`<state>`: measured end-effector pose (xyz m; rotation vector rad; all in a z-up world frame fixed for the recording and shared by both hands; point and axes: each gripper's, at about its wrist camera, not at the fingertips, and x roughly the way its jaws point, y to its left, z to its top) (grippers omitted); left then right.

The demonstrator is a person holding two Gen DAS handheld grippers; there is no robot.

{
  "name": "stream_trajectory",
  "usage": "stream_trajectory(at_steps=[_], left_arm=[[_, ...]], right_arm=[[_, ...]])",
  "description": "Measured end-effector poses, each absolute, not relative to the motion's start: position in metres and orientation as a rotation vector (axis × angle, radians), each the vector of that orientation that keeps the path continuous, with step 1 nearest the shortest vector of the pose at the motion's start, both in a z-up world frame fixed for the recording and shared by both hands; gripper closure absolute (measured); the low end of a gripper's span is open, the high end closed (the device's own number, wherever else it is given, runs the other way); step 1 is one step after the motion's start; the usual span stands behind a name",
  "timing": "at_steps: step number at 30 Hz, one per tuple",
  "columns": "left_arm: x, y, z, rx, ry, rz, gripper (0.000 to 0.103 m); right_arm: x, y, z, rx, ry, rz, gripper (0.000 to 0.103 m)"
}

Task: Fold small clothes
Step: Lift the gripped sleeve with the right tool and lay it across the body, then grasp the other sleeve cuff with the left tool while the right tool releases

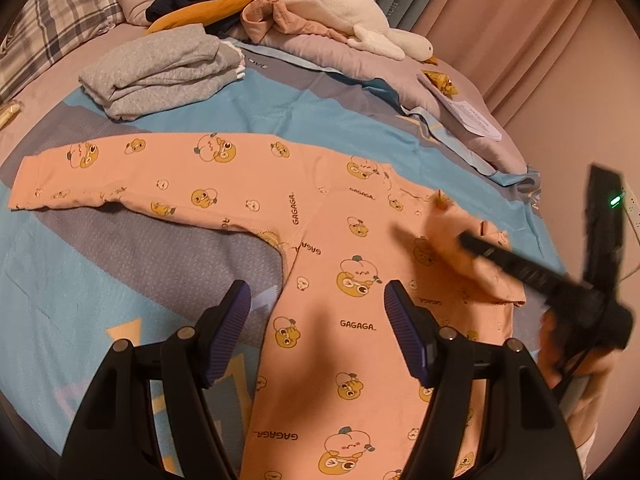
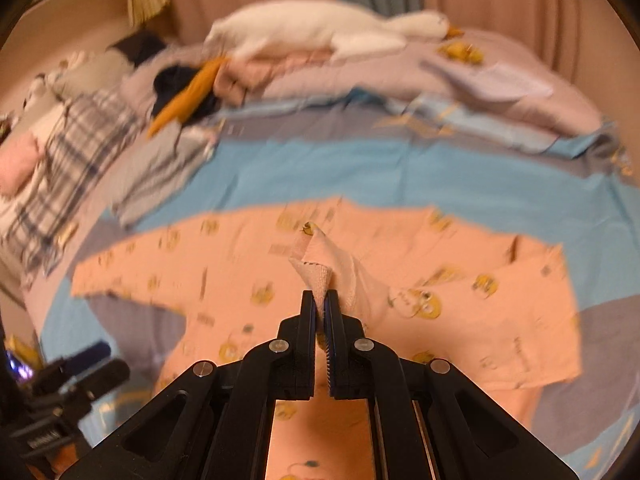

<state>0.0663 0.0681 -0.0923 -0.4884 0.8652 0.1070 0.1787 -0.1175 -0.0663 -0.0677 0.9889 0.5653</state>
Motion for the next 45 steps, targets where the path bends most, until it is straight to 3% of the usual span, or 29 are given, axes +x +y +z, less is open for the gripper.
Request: stream_trajectory(at_steps=[11,13,14,15,17,33,35,38,40,42,45], left_arm=[[0.072,0.065,-0.108,-0.511,0.902,0.082,0.033],[0.076,0.063,-0.109,-0.525,0.91,0.065,0.033],[0.077,0.062,-0.109,-0.533,0.914,0.059,0.033],[0.079,0.06,-0.109,-0.546,0.917,0.044,0.033],[0.084,0.053,-0.109,-0.561,0.92,0.001,0.032],[0.153,0.0,-0.144,-0.626,0.986,-0.169,0.035],[0.159,-0.004,-0.149,-0.62,0.989,-0.168,0.04],[0.166,-0.007,-0.158,-0.625,0.996,-0.181,0.059],[0.17,-0.01,-0.164,-0.627,1.007,-0.184,0.083],[0.173,-0.013,-0.169,-0.631,1.02,-0.192,0.095],[0.175,-0.015,-0.167,-0.614,1.022,-0.179,0.097]], right_arm=[[0.171,-0.113,-0.115,-0.052,1.149,0.609,0.098],[0.17,-0.12,-0.111,-0.024,1.15,0.625,0.092],[0.168,-0.125,-0.109,-0.01,1.145,0.636,0.081],[0.166,-0.131,-0.106,0.002,1.133,0.638,0.063],[0.163,-0.149,-0.101,0.033,1.1,0.603,0.052],[0.15,-0.253,-0.107,0.104,1.065,0.238,0.052],[0.15,-0.259,-0.11,0.107,1.066,0.219,0.052],[0.151,-0.266,-0.114,0.127,1.07,0.2,0.052],[0.151,-0.273,-0.117,0.15,1.079,0.2,0.052],[0.15,-0.276,-0.12,0.169,1.083,0.201,0.052],[0.147,-0.276,-0.122,0.176,1.081,0.201,0.052]])
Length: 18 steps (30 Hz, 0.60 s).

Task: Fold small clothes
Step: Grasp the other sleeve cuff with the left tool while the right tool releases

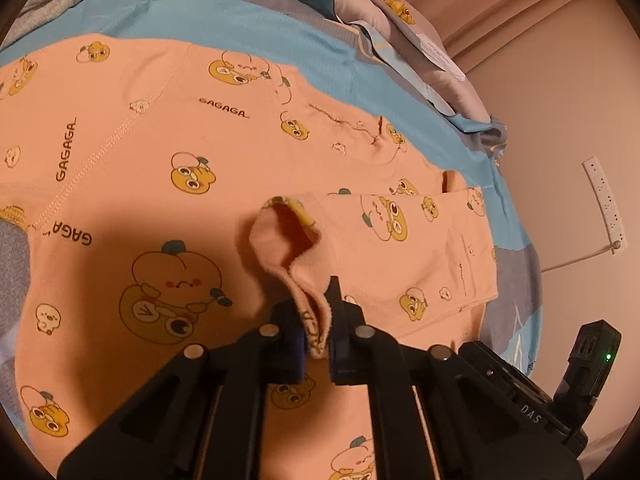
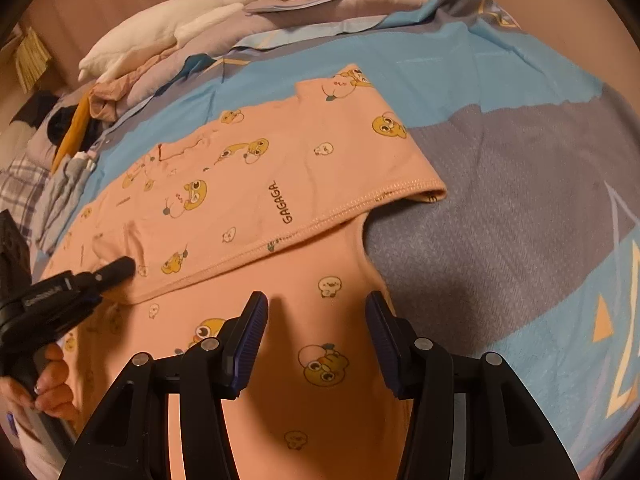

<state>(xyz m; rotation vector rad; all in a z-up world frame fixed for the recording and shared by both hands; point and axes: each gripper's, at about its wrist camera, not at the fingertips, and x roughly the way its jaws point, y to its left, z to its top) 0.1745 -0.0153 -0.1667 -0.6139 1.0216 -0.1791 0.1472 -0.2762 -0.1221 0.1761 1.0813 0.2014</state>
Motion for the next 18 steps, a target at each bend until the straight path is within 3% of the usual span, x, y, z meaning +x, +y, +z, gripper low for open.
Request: stream_trajectory(at_steps=[18], left_arm=[[0.167,0.003,-0.049,-0.472,0.773,-0.142,0.098]], right_arm=[[0.146,-0.278,-0.122,0.191,1.08,0.198,0.052]])
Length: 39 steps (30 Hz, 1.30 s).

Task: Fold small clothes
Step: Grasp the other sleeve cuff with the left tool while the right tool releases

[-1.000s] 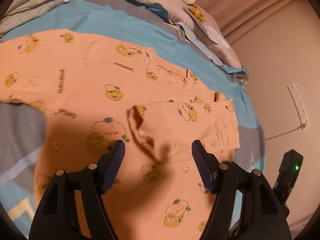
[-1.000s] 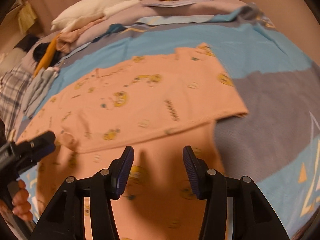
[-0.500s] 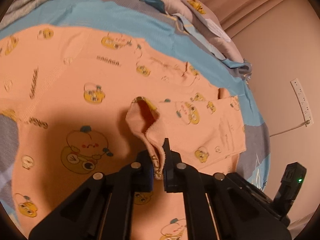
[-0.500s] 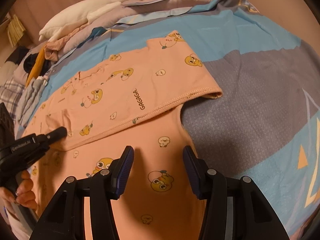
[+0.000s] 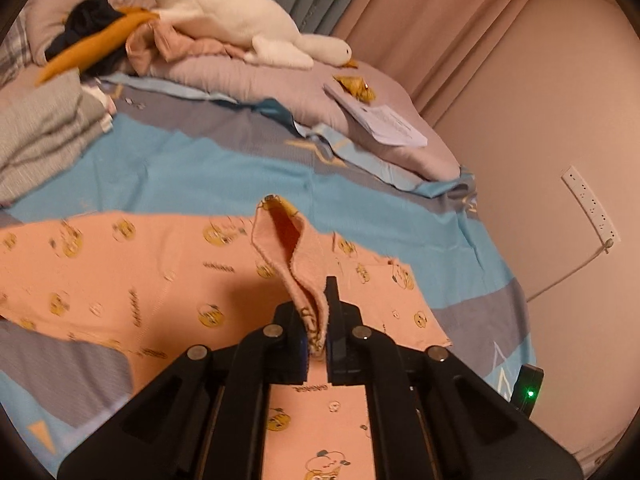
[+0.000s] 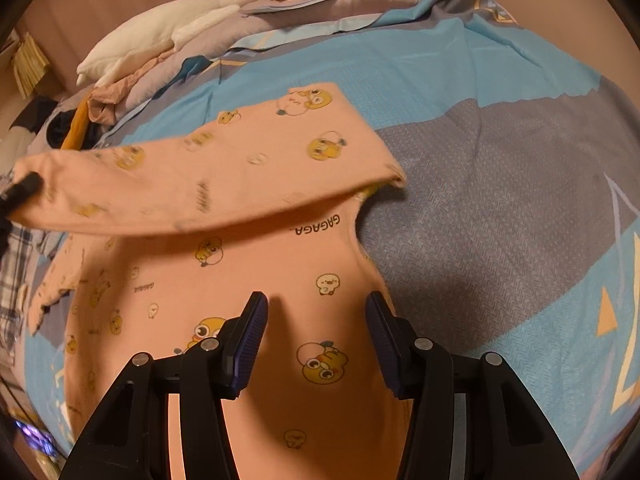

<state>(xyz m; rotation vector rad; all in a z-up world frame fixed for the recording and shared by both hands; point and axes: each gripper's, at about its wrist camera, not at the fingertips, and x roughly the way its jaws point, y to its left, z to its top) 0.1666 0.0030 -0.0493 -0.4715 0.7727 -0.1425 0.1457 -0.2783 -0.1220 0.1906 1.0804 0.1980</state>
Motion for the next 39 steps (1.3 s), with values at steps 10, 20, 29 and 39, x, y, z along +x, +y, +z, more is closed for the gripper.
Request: stream_trajectory(at_steps=[10,20,29,39], left_arm=[[0.153,0.031,-0.032,-0.454,0.728,-0.071,0.099],[0.14,0.056,-0.031,-0.45,0.722,-0.003,0.099],[0.137,0.068,-0.06,-0.403,0.795,0.058,0.098],[0.131,0.089,-0.093,-0.439,0.865,0.113,0.098]], right_arm=[[0.145,-0.281,-0.111,0.204,1.052,0.211,0.052],[0.169,-0.276,-0.104,0.227,1.033,0.221,0.053],[0.185,-0.255,-0.126,0.166,1.099,0.201,0.061],[0.185,-0.255,-0.127,0.127,1.091,0.189,0.061]])
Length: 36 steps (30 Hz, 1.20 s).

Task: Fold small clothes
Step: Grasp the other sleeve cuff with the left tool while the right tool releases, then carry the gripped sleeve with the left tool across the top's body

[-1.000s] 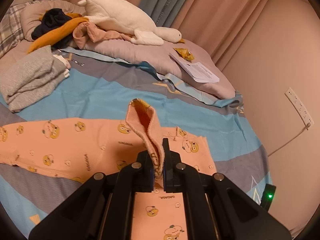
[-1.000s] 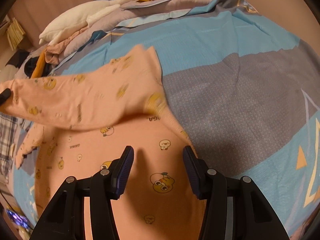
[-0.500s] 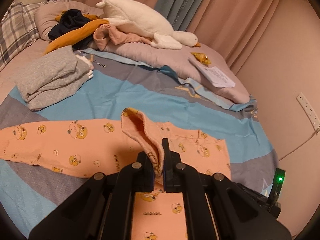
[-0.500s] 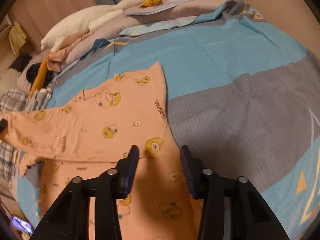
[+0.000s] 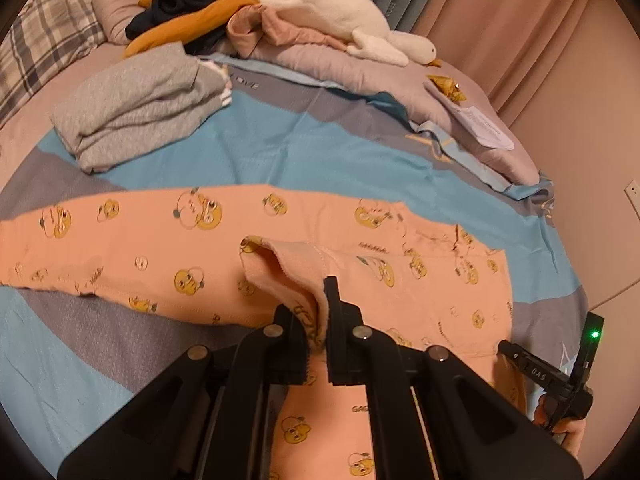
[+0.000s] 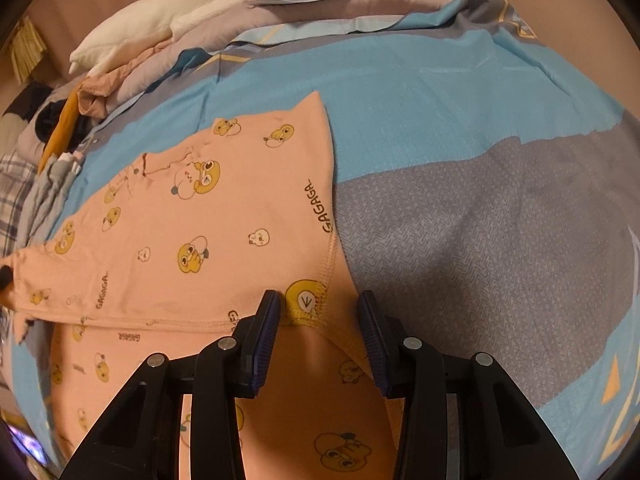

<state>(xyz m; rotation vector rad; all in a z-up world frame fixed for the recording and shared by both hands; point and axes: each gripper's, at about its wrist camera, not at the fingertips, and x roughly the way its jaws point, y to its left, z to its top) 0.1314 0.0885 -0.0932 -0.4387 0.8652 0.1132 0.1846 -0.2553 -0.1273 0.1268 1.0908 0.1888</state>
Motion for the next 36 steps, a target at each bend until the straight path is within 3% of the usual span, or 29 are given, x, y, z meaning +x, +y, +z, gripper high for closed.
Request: stream_trajectory(at_steps=[26,36], left_arm=[[0.126,0.109,-0.159,-0.511,1.007,0.165,0.092],[0.126,0.111,-0.162,-0.526,1.005,0.16,0.091]], right_arm=[[0.186,-0.247,-0.132,0.087,1.084,0.169,0.061],[0.187,-0.246,-0.132,0.08,1.081,0.165,0.061]])
